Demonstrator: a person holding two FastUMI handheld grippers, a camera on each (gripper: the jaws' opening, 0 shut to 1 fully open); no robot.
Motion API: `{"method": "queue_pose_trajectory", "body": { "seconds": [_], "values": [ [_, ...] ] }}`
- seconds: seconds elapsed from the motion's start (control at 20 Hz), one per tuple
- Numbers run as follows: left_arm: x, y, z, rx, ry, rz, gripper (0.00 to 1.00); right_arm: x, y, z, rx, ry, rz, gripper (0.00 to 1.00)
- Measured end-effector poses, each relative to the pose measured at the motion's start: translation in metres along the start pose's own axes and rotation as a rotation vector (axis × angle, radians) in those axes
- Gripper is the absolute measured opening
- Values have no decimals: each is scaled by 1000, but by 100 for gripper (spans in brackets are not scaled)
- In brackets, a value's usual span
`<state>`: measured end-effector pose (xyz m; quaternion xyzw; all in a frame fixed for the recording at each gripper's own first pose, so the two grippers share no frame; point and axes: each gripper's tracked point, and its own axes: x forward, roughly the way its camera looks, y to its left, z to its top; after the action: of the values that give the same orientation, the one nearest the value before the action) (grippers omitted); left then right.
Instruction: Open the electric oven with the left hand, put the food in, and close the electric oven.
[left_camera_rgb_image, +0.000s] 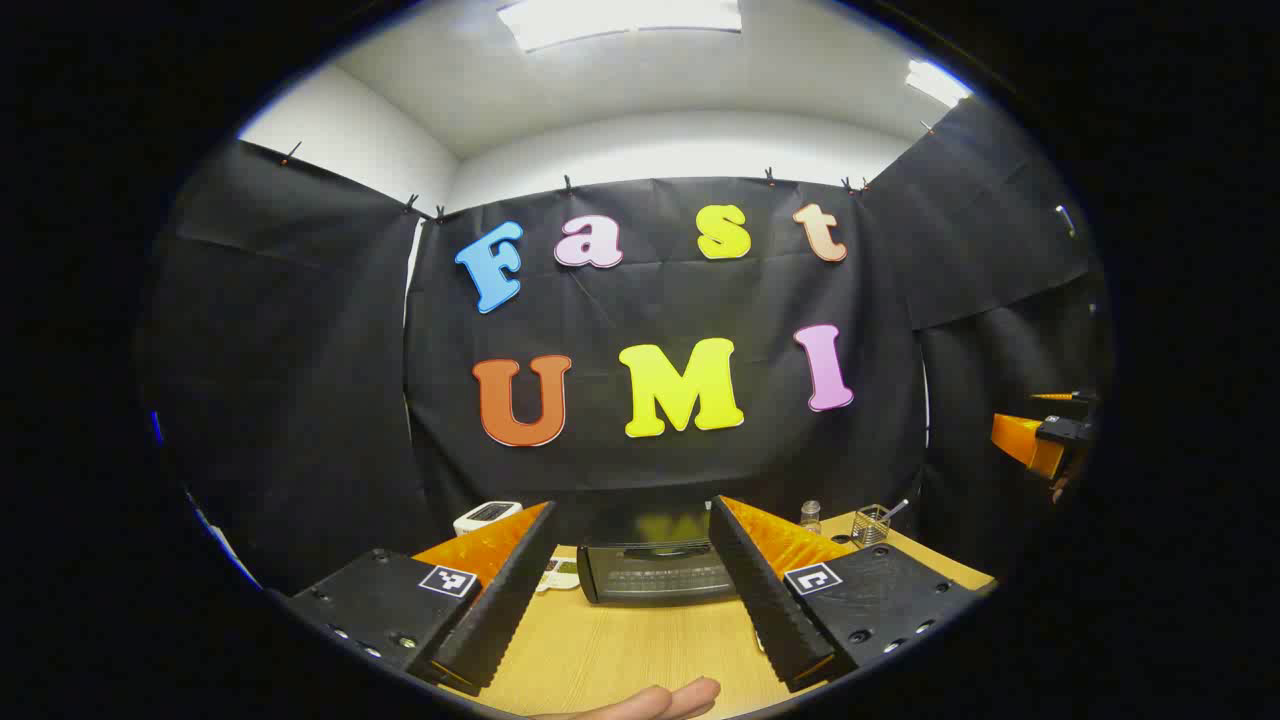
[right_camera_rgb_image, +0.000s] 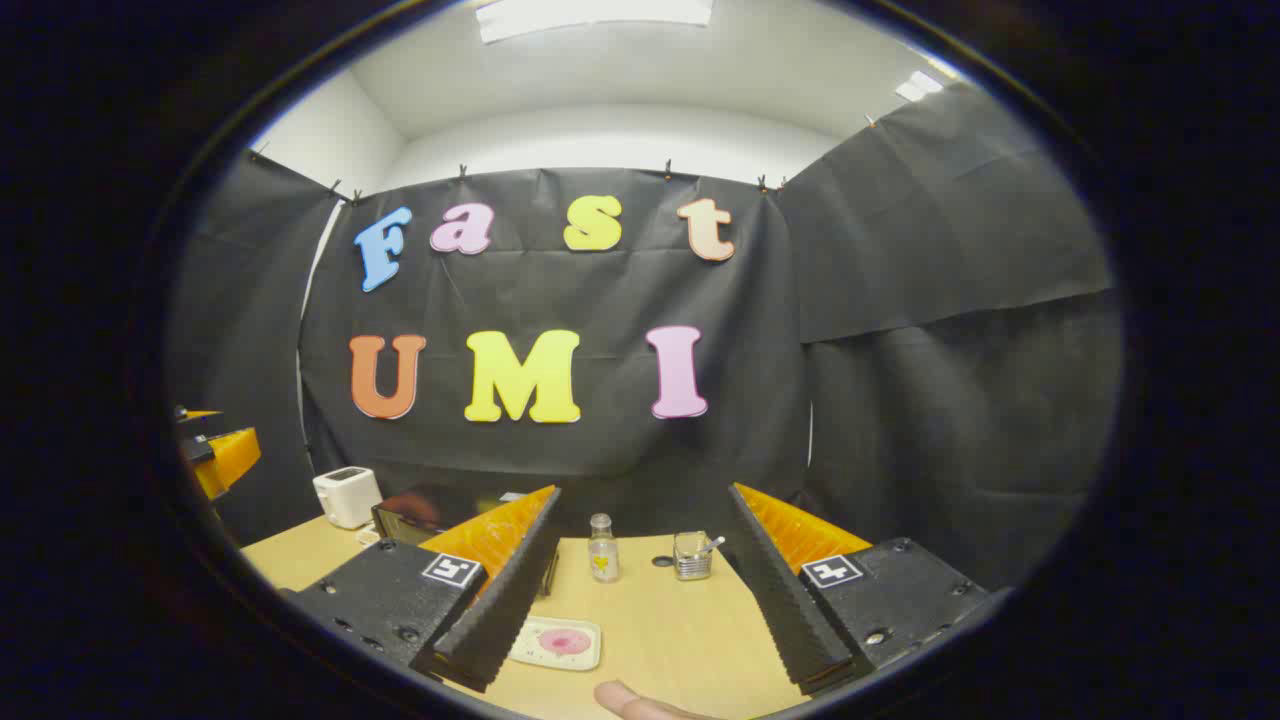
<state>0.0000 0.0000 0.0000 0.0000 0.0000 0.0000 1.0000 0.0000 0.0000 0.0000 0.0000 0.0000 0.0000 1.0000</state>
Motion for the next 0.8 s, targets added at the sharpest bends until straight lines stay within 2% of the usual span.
{"method": "queue_pose_trajectory", "body": {
  "seconds": [0.3, 0.5, 0.8],
  "values": [
    [5, -8, -2, -45, 21, -30, 96, -3, -10, 7, -24, -29, -31, 100],
    [13, 0, 1, -42, 17, -14, 96, -4, -9, 12, -32, -36, -23, 100],
    [45, -6, -16, -59, 70, -40, 96, -4, -8, 10, -21, -32, -13, 100]
  ]
}}
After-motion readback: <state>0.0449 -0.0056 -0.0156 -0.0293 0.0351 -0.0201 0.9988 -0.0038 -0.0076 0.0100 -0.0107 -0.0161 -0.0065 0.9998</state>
